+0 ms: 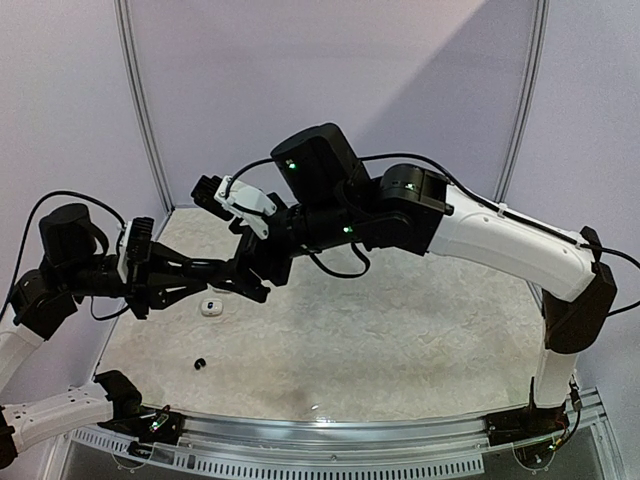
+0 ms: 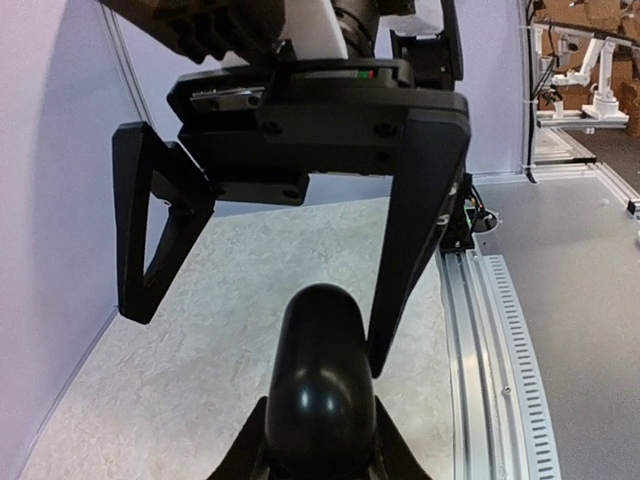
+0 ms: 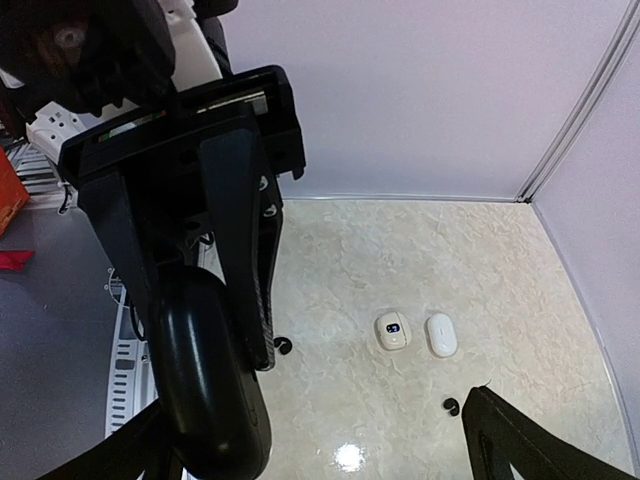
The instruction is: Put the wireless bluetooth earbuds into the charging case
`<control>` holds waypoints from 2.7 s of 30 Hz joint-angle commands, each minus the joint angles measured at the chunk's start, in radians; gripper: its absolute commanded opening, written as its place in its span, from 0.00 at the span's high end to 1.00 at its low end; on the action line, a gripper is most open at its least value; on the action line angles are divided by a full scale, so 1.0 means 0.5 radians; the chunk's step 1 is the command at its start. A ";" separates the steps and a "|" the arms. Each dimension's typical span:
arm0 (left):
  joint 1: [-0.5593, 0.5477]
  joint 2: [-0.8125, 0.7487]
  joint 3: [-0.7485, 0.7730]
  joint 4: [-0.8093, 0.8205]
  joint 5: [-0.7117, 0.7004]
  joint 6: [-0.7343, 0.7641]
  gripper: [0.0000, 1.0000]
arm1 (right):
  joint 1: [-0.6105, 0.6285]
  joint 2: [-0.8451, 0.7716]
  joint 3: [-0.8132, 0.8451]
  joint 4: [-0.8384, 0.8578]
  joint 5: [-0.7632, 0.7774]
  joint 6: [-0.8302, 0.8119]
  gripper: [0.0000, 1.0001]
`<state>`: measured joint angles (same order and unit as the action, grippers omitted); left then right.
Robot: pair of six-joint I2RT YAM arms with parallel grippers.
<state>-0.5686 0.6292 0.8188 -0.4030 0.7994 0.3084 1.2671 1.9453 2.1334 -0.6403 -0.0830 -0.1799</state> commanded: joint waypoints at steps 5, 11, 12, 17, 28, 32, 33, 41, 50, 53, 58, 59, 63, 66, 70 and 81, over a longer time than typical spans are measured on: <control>-0.083 0.002 0.052 -0.400 0.035 0.406 1.00 | -0.080 0.032 0.065 0.056 0.110 0.094 0.03; -0.085 -0.001 0.038 -0.435 0.008 0.448 1.00 | -0.089 0.024 0.074 0.068 0.080 0.129 0.04; -0.086 -0.001 0.037 -0.439 0.001 0.449 1.00 | -0.089 0.017 0.069 0.070 0.079 0.132 0.04; -0.087 0.002 0.044 -0.419 -0.006 0.429 1.00 | -0.097 0.013 0.066 0.077 0.046 0.148 0.04; -0.085 -0.016 -0.018 -0.096 -0.018 -0.073 1.00 | -0.101 0.052 0.033 0.046 -0.085 0.157 0.04; -0.068 -0.024 -0.155 0.206 -0.018 -0.561 1.00 | -0.164 0.035 0.013 0.072 -0.238 0.272 0.03; -0.064 -0.029 -0.196 0.275 -0.018 -0.657 1.00 | -0.168 0.033 0.010 0.077 -0.248 0.306 0.03; 0.005 -0.049 -0.356 0.505 -0.097 -0.940 1.00 | -0.193 0.033 0.019 0.208 -0.474 0.399 0.01; 0.263 -0.067 -0.449 0.597 -0.328 -1.190 1.00 | -0.479 0.040 -0.124 0.470 -0.221 0.922 0.01; 0.393 -0.087 -0.480 0.612 -0.377 -1.240 1.00 | -0.507 0.089 -0.196 0.553 -0.025 1.010 0.01; 0.524 -0.127 -0.472 0.510 -0.572 -1.158 1.00 | -0.575 0.309 -0.198 0.557 0.100 1.056 0.01; 0.542 -0.132 -0.475 0.494 -0.603 -1.139 1.00 | -0.598 0.375 -0.188 0.559 0.090 1.086 0.03; 0.582 -0.134 -0.475 0.432 -0.639 -1.100 1.00 | -0.613 0.711 -0.001 0.522 0.100 1.181 0.24; 0.585 -0.136 -0.481 0.421 -0.606 -1.085 1.00 | -0.611 1.004 0.220 0.422 0.259 1.347 0.33; 0.589 -0.127 -0.487 0.427 -0.600 -1.072 1.00 | -0.608 1.257 0.374 0.454 0.429 1.455 0.28; 0.592 -0.097 -0.513 0.448 -0.575 -1.026 1.00 | -0.452 1.589 0.509 0.584 0.857 1.329 0.27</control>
<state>-0.2859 0.5735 0.5842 -0.1776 0.5076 -0.2237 0.9909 2.6820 2.3455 -0.3882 0.2455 0.5419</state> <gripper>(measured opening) 0.236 0.725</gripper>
